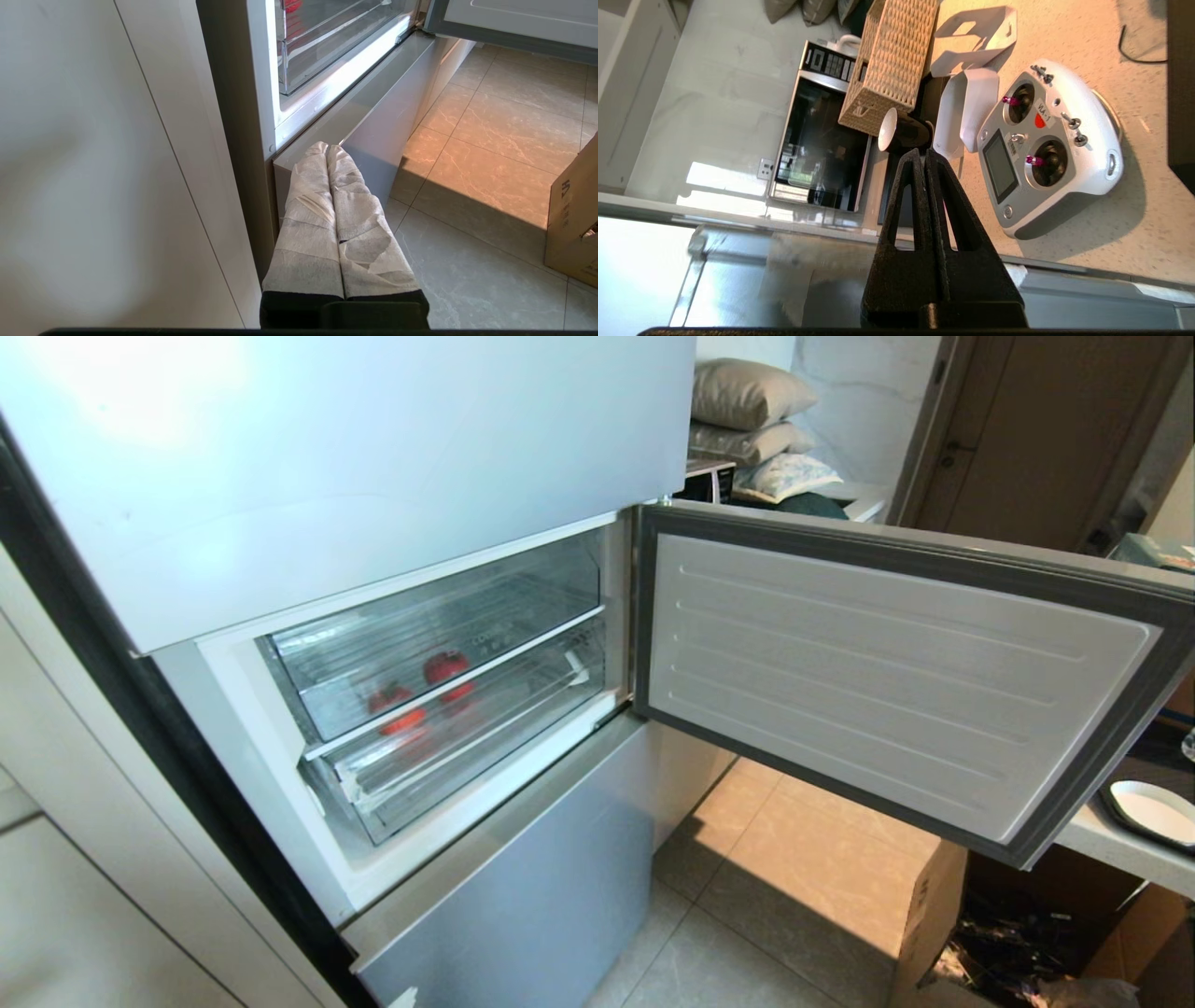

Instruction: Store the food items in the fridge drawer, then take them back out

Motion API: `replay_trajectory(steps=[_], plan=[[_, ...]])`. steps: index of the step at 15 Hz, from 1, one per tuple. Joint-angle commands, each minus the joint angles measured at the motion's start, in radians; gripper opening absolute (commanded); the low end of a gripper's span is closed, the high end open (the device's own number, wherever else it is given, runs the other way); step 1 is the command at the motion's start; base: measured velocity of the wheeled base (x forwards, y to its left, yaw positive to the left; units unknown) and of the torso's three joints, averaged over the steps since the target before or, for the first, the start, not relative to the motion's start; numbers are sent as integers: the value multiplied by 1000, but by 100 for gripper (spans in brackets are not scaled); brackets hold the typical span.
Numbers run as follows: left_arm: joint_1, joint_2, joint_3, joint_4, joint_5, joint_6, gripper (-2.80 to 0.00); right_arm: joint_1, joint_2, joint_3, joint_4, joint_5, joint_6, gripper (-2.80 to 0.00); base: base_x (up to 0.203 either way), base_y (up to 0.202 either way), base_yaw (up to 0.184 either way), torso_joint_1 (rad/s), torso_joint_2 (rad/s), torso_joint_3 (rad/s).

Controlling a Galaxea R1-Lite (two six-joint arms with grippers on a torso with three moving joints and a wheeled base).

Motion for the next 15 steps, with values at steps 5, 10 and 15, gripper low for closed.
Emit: replay_trajectory(steps=[5,10,15], plan=[[0,0,0,-1,0,0,-280,53,63,-95,85,16,5,-280,0,0,0,0,0,0],[0,0,0,0,0,0,-280,55,-18,-33,141,131,4,-280,0,0,0,0,0,0],[0,0,0,1,0,0,-280,59,-125,78,179,208,-2,-280,0,0,0,0,0,0]])
